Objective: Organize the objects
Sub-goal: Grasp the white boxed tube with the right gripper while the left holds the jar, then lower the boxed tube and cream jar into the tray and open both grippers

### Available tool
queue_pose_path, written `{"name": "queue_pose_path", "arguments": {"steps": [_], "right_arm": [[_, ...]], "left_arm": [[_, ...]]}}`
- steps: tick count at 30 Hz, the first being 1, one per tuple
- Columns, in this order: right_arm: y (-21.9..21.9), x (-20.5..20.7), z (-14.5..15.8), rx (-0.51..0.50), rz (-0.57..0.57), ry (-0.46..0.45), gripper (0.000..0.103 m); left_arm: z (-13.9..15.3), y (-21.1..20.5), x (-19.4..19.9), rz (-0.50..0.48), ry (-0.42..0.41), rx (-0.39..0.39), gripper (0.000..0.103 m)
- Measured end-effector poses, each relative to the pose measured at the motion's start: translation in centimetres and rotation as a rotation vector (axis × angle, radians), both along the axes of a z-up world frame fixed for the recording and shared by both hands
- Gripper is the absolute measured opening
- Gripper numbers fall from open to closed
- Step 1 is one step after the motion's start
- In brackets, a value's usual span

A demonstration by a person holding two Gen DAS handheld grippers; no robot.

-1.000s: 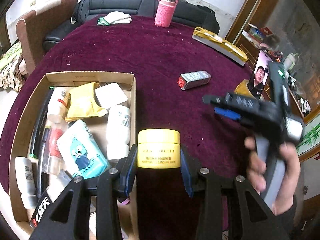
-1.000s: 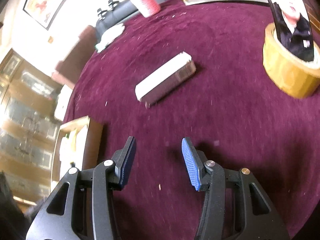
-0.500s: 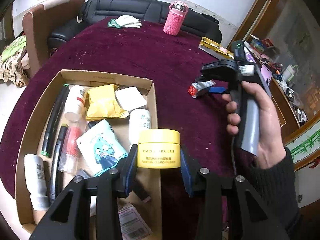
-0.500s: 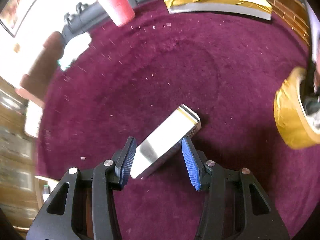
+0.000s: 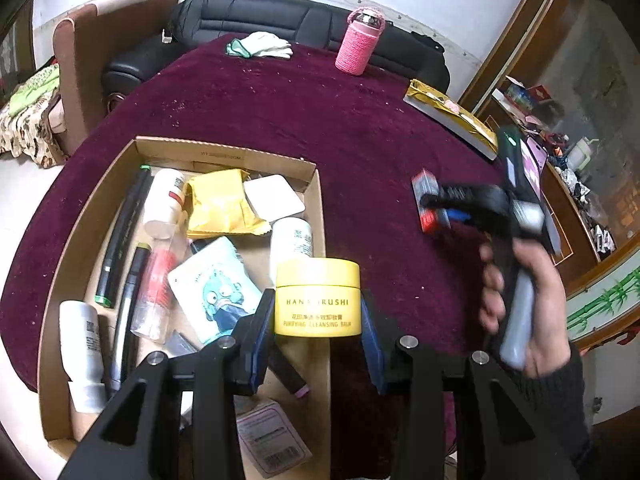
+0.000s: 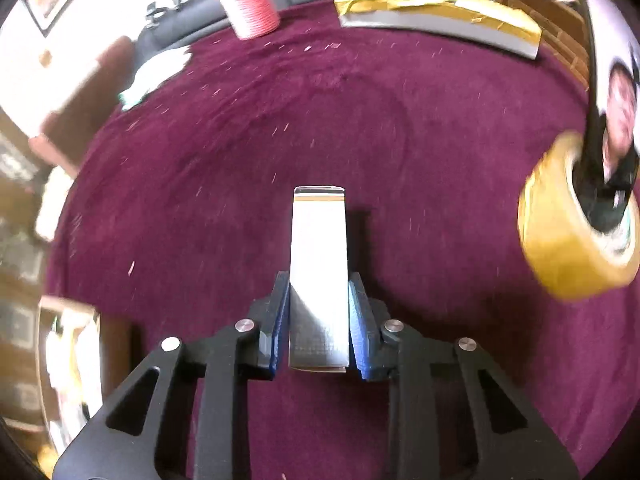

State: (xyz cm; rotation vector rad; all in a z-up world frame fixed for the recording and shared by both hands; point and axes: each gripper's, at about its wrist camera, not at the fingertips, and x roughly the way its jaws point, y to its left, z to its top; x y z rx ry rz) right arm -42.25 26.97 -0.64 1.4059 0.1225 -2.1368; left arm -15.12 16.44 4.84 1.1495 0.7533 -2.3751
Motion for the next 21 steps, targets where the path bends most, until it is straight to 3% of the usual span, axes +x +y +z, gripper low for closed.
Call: {"name": "queue_pose_path", "arguments": {"steps": [10,21], "right_arm": [[5.0,12.3,0.6,-0.180,0.254,-0.065,0.027],[3.9,20.7,4.0,-0.286,0.476,0.013,0.027]], "left_arm": [[0.0,0.6,2.4,0.030,-0.011,0.073,0.039],[1.8,-1.0,8.9,0.155,-0.007,0.017,0.039]]}}
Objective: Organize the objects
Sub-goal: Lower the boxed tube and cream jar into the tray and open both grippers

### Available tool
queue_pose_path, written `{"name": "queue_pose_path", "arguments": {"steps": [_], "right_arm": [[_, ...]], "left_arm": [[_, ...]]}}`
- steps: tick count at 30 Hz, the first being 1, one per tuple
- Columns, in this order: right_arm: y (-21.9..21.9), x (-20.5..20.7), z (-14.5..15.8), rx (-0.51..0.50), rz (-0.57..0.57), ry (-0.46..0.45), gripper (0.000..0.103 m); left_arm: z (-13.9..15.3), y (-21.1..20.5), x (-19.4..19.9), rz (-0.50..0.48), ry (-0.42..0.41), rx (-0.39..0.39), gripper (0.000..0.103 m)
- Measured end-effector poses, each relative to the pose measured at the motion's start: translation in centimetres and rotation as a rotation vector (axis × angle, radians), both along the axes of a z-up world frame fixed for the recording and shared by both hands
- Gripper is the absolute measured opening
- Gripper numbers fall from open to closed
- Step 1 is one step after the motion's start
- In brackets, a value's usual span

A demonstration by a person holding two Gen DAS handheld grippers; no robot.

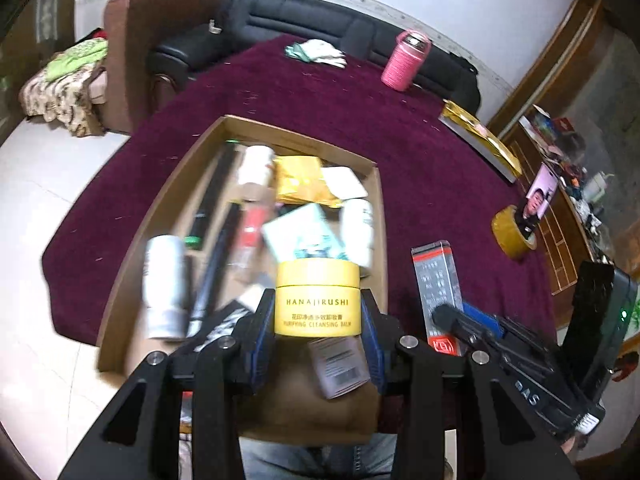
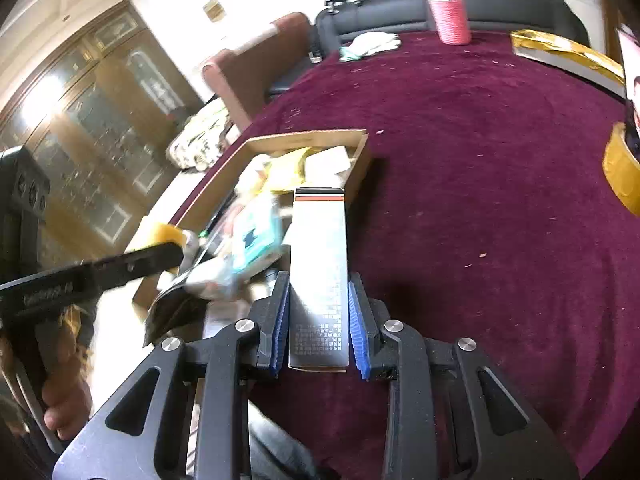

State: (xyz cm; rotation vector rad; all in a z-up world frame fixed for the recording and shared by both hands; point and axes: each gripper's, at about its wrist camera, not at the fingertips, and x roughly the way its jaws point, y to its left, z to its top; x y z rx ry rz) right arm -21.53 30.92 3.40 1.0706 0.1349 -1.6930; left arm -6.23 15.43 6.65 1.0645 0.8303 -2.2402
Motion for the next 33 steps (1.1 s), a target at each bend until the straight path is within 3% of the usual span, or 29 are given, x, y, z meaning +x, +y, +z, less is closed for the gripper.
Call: {"name": "queue_pose_path", "arguments": {"steps": [10,25,29,33], "right_arm": [[-2.2,2.4,0.8,0.000,0.050,0.017,0.027],[-10.2,-0.1,0.6,0.105,0.066,0.145,0.027],[-11.5,0.8,-0.3,0.153,0.058,0.198,0.027],[-12.4,2.2,-1.0,0.195,0.058,0.265,0.027]], "left_arm": [[-0.6,-3.1,3.0,0.057,0.010,0.023,0.039],[-2.6,-8.3,0.6,0.028,-0.027,0.026,0.039],[-3.1,-8.6,-0.2,0.020,-0.062,-0.012,0.039],[-4.0,-9.2,-1.0,0.003,-0.089,0.000,0.039]]}}
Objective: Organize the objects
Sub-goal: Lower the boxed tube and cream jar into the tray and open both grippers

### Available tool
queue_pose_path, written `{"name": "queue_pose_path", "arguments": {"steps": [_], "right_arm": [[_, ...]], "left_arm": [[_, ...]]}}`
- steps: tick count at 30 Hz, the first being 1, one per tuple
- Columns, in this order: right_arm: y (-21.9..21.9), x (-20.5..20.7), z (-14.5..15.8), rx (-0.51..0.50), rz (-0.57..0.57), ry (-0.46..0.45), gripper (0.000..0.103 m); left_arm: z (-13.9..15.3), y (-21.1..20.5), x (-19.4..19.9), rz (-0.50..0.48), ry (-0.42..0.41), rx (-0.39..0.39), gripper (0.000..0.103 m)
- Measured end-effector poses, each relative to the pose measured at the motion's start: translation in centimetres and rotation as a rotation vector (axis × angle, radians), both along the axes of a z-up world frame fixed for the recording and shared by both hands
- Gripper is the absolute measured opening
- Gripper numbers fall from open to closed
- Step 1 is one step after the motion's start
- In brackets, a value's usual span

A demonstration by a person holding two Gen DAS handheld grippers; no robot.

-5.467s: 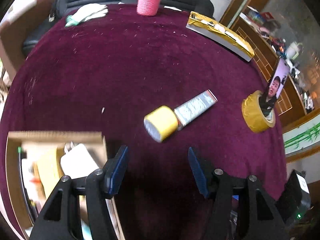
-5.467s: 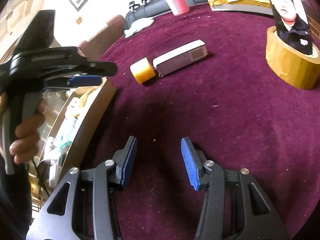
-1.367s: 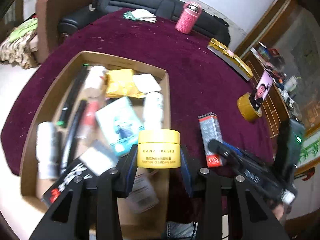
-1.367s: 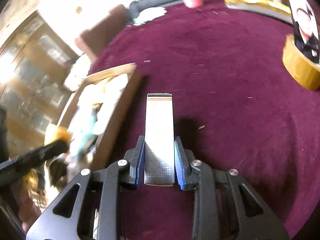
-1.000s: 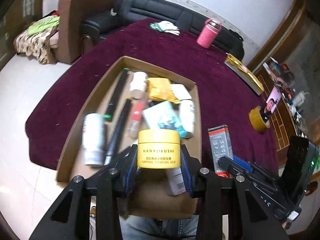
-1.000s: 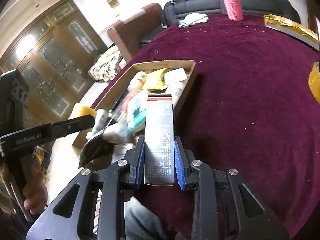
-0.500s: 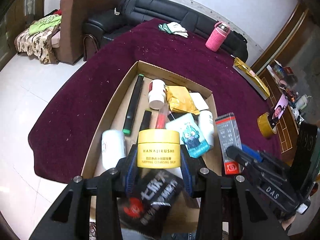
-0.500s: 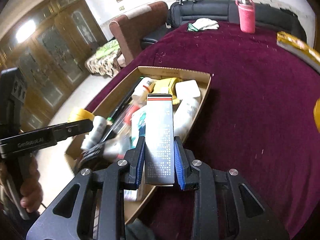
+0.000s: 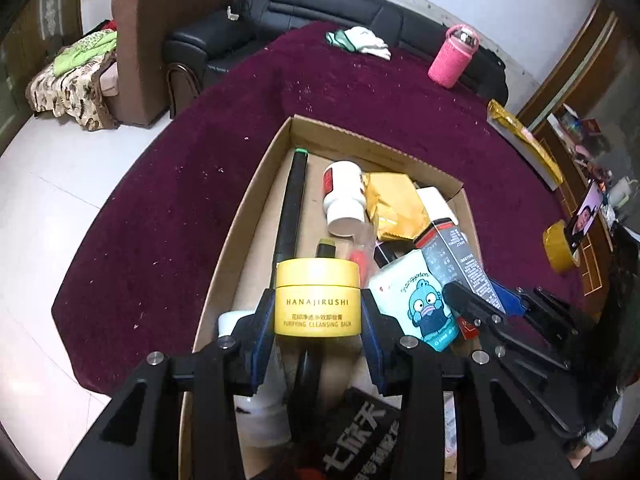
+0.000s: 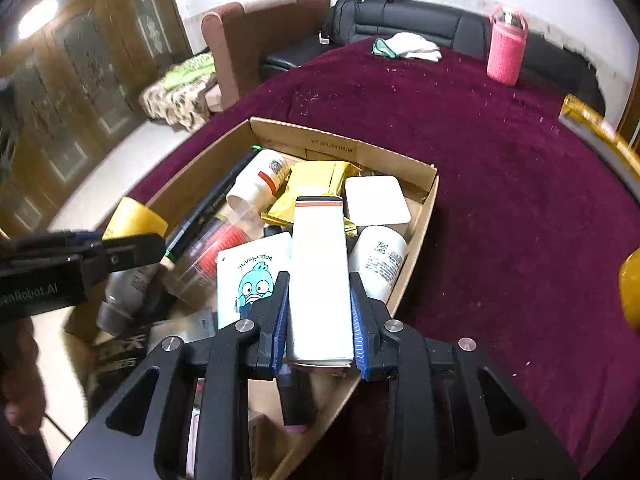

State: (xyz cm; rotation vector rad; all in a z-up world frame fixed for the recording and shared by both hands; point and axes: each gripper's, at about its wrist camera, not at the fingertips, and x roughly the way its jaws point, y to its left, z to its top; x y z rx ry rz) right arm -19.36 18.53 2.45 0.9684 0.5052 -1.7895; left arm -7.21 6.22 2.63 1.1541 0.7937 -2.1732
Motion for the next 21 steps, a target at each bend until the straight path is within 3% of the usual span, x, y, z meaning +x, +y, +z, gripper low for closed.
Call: {"name": "queue_pose_path", "arguments": {"steps": [5,7,9,11,21], "right_arm": [[0.4,-0.8,0.0,-0.036,0.007,-0.140,0.028],[1.3,-1.3,0.4,-0.071,-0.019,-0.183,0.029],[2.5,-1.5,1.0,-0.115,-0.027,-0.213,0.032],[3.6,-1.4,1.5,-0.136,-0.047,-0.212,0.042],[7.6,0.6,1.4,-0.160,-0.053,-0.254,0.043]], "left_arm": [[0.6,1.4,-0.3,-0.016,-0.039,-0.133,0.042],[1.1,2.1,-0.2,-0.016,-0.053,-0.166,0.064],[1.7,3.1,0.0,0.007,-0.076,-0.241,0.076],[2.3,4.2,0.0,0.020,-0.104,-0.293,0.077],[3.1,8.3,0.2,-0.022,-0.141,-0.328,0.080]]}}
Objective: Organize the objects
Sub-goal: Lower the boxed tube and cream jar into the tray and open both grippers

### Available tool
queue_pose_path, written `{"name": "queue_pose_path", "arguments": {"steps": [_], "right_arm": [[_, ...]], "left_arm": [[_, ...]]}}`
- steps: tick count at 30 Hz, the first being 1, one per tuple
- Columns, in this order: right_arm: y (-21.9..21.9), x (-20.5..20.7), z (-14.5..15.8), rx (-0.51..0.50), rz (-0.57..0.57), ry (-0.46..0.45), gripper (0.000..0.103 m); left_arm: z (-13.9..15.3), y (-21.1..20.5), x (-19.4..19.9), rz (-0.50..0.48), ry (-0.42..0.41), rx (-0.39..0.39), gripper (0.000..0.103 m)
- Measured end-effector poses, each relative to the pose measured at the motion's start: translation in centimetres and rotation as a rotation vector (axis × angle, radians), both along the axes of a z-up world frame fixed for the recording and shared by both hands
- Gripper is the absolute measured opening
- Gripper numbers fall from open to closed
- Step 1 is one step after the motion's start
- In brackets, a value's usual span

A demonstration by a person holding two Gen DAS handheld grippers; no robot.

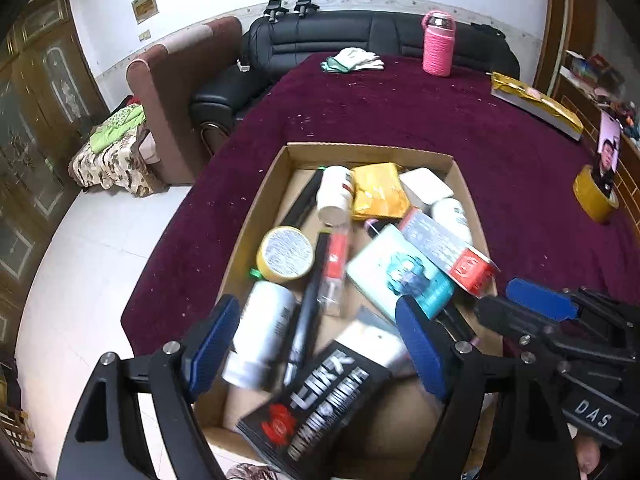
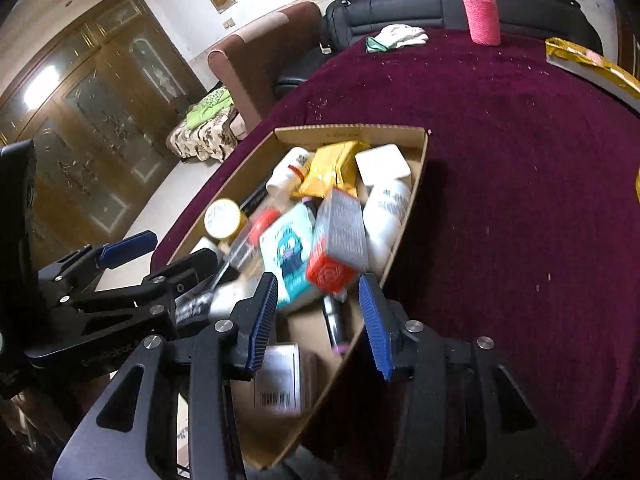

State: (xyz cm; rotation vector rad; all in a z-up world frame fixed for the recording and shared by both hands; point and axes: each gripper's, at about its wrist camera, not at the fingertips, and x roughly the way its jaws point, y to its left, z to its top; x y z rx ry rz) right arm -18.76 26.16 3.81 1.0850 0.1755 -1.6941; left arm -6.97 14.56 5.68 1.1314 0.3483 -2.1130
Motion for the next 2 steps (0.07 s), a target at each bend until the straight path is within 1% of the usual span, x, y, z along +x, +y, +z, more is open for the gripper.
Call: {"name": "queue_pose_path", "arguments": {"steps": [2], "right_arm": [[0.63,0.19,-0.30,-0.002,0.002,-0.015,0.043]], "left_arm": [[0.11,0.83,0.15,-0.008,-0.003,-0.004,0.080]]}}
